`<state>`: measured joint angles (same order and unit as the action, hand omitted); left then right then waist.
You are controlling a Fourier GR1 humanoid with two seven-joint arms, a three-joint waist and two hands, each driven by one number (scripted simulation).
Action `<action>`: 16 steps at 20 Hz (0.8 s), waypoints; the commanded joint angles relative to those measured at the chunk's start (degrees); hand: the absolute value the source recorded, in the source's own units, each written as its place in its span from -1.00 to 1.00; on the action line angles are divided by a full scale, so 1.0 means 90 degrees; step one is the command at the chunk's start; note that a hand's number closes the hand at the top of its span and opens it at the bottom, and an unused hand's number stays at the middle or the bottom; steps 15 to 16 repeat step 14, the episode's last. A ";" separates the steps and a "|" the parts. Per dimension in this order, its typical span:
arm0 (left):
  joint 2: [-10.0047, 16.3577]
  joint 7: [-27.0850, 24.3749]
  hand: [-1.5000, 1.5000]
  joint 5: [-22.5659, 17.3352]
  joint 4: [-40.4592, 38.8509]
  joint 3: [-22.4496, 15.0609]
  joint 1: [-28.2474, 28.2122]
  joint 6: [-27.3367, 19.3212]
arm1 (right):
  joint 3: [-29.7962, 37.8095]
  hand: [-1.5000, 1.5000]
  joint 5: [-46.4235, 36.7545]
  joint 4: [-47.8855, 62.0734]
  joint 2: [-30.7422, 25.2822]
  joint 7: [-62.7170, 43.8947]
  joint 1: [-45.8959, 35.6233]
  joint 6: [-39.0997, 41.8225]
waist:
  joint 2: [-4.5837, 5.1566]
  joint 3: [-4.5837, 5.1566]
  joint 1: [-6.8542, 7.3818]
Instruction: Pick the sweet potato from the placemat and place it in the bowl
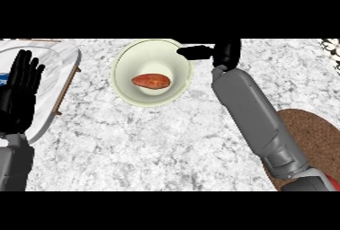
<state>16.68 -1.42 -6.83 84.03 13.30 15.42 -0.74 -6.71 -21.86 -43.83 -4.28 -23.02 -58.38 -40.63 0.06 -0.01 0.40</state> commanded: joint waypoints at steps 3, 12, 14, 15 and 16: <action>0.0011 0.0298 0.00 -0.0050 0.0269 0.0065 -0.0016 -0.0100 | 0.0432 -1.00 0.0475 -0.1258 -0.0572 0.0474 0.1184 0.0212 | -0.0034 -0.0002 -0.0108; 0.0053 0.0143 0.00 0.0000 0.0203 0.0105 -0.0092 -0.0010 | 0.1318 -1.00 0.1865 -0.2956 -0.1559 0.1726 0.3222 0.1677 | -0.0017 -0.0001 -0.0124; 0.0072 -0.0171 0.00 -0.0042 -0.0130 0.0169 -0.0188 0.0188 | 0.1437 -1.00 0.1981 -0.3083 -0.1690 0.1960 0.3516 0.1938 | -0.0007 0.0001 -0.0099; 0.0072 -0.0171 0.00 -0.0042 -0.0130 0.0169 -0.0188 0.0188 | 0.1437 -1.00 0.1981 -0.3083 -0.1690 0.1960 0.3516 0.1938 | -0.0007 0.0001 -0.0099; 0.0072 -0.0171 0.00 -0.0042 -0.0130 0.0169 -0.0188 0.0188 | 0.1437 -1.00 0.1981 -0.3083 -0.1690 0.1960 0.3516 0.1938 | -0.0007 0.0001 -0.0099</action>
